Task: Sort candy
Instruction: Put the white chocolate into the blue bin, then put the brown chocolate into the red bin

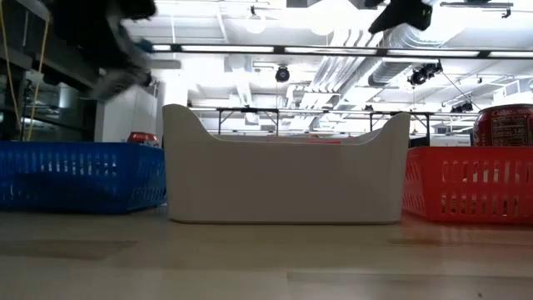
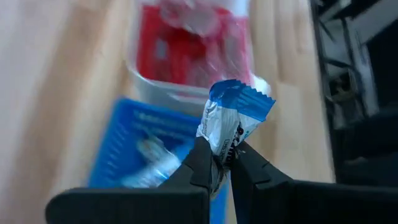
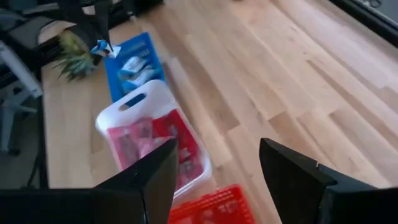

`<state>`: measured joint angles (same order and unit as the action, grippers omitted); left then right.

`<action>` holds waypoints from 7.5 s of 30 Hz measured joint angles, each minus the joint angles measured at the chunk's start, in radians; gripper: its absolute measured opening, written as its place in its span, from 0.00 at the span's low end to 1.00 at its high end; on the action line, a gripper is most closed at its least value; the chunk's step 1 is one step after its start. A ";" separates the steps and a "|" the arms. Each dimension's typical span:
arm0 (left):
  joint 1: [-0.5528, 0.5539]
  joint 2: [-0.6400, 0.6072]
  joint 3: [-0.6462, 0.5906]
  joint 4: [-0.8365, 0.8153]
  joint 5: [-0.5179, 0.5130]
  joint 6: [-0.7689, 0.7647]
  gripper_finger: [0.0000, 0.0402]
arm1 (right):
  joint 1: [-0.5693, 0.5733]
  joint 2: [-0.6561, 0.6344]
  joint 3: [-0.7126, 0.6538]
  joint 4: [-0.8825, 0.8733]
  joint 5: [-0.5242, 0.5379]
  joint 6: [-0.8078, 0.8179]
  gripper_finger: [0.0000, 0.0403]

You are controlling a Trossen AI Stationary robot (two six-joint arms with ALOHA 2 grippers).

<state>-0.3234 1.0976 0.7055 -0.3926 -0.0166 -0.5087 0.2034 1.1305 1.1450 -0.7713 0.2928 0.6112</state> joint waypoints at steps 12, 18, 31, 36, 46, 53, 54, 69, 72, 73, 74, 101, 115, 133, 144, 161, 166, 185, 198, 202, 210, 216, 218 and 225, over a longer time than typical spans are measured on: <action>-0.176 0.046 0.002 -0.118 -0.126 -0.098 0.04 | 0.176 0.001 0.000 -0.004 0.205 0.089 0.55; -0.175 0.111 0.077 -0.150 -0.185 0.081 0.14 | 0.180 0.001 0.000 -0.004 0.301 0.169 0.55; -0.169 0.183 0.226 -0.386 -0.142 0.150 0.49 | 0.179 0.001 0.000 -0.003 0.307 0.201 0.55; -0.161 0.130 0.297 -0.448 -0.238 0.037 0.56 | 0.179 0.001 0.000 -0.003 0.231 0.204 0.55; -0.152 -0.036 0.283 -0.333 -0.517 -0.082 0.57 | 0.207 0.048 0.000 -0.002 -0.036 0.250 0.55; -0.127 -0.082 0.282 -0.299 -0.432 -0.030 0.57 | 0.225 0.081 0.000 0.073 -0.041 0.222 0.55; -0.127 -0.084 0.282 -0.298 -0.433 -0.028 0.57 | 0.222 0.081 0.000 0.091 -0.041 0.219 0.55; 0.130 -0.103 0.352 -0.381 -0.408 0.015 0.57 | 0.169 0.081 0.000 0.159 -0.042 0.223 0.55; 0.213 -0.102 0.431 -0.629 -0.458 -0.014 0.57 | 0.170 0.080 0.000 0.156 -0.042 0.221 0.55; 0.248 -0.096 0.454 -0.720 -0.476 -0.044 0.57 | 0.170 0.080 0.000 0.153 -0.042 0.220 0.55; 0.292 -0.090 0.472 -0.798 -0.479 -0.070 0.57 | 0.170 0.080 0.000 0.150 -0.042 0.219 0.55; 1.152 0.061 0.041 -0.712 -0.190 0.275 0.57 | 0.104 0.080 0.000 0.148 -0.031 0.200 0.55; 1.176 0.053 0.043 -0.483 -0.293 0.156 0.50 | 0.104 0.080 0.000 0.155 -0.013 0.247 0.55; 1.176 0.054 0.042 -0.350 -0.358 -0.005 0.00 | 0.104 0.080 0.000 0.155 -0.013 0.245 0.55; 1.155 0.054 0.042 -0.275 -0.314 -0.108 0.00 | 0.104 0.080 0.000 0.155 -0.013 0.219 0.55; 1.018 0.183 0.047 -0.131 -0.260 -0.201 0.00 | 0.104 0.080 0.000 0.154 -0.013 0.218 0.55; 1.061 0.152 0.122 -0.288 -0.322 -0.051 0.00 | 0.104 0.080 0.000 0.154 -0.012 0.196 0.55; 1.176 0.436 0.225 -0.696 -0.367 0.447 0.00 | 0.104 0.080 0.000 0.154 0.041 0.147 0.55; 1.181 0.474 0.225 -0.586 -0.384 0.471 0.35 | 0.104 0.080 0.000 0.154 0.040 0.154 0.55; 1.191 0.487 0.225 -0.564 -0.370 0.513 0.46 | 0.104 0.080 0.000 0.154 0.040 0.174 0.55; 1.244 0.585 0.220 -0.564 -0.343 0.527 0.51 | 0.104 0.080 0.000 0.154 0.040 0.177 0.55; 1.237 0.615 0.219 -0.526 -0.325 0.519 0.51 | 0.104 0.080 0.000 0.154 0.040 0.177 0.55; 1.232 0.614 0.217 -0.521 -0.318 0.523 0.50 | 0.104 0.080 0.000 0.154 0.040 0.178 0.55; 1.235 0.614 0.211 -0.578 -0.323 0.570 0.12 | 0.104 0.080 0.000 0.154 0.040 0.178 0.55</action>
<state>0.9112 1.7112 0.9161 -0.9710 -0.3400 0.0609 0.3073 1.2106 1.1450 -0.6170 0.3328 0.7887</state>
